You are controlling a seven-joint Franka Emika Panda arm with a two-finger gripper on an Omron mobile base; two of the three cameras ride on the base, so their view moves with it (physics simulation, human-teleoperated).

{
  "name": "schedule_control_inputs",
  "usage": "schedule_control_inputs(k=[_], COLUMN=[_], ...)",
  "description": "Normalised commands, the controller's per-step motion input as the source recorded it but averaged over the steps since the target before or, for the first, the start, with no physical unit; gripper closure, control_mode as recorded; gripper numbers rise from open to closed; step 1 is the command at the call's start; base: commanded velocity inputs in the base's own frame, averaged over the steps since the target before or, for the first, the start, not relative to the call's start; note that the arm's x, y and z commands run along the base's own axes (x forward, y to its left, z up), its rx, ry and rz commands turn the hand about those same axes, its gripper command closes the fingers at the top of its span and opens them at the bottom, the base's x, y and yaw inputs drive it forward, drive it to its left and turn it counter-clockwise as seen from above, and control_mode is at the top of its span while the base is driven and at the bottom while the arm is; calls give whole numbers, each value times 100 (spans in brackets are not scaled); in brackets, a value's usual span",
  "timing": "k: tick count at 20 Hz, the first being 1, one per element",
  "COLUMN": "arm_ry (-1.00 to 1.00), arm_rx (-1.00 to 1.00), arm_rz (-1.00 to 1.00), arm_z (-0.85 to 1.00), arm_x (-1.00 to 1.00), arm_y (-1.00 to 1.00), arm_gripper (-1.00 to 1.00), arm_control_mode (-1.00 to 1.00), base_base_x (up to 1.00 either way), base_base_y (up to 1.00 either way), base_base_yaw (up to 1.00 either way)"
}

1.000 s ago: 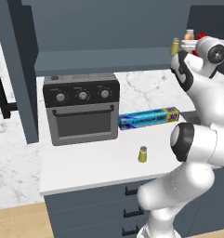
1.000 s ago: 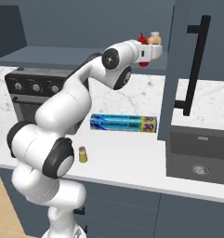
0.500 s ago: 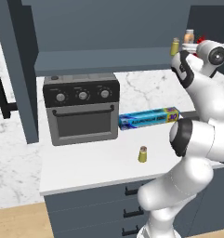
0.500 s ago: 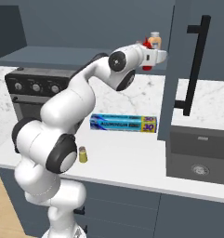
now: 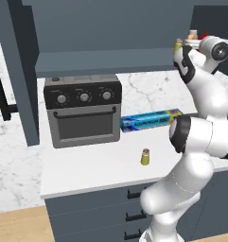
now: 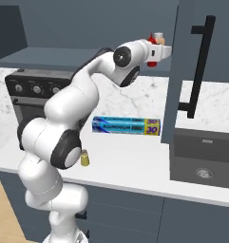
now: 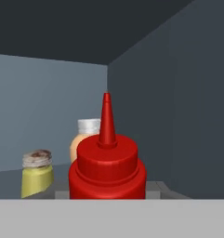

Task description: Put the shaker and condiment bottle from the counter next to their counterparts in the cabinet.

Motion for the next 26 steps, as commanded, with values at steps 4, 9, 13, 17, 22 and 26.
schedule_control_inputs(k=[4, 9, 13, 17, 22, 26], arm_ry=[0, 0, 0, 0, 0, 0], arm_rx=[0, 0, 0, 0, 0, 0], arm_rz=[0, 0, 0, 0, 0, 0], arm_z=[-6, -30, -40, -11, -7, -15], arm_x=[30, 20, 23, 16, 12, 4], arm_y=[-6, -8, -5, -5, -6, 0], arm_gripper=[100, 100, 100, 100, 100, -100], arm_control_mode=[-100, -100, -100, -100, -100, -100], base_base_x=[0, 0, 0, 0, 0, 0], base_base_y=[0, 0, 0, 0, 0, 0], base_base_yaw=[0, 0, 0, 0, 0, 0])
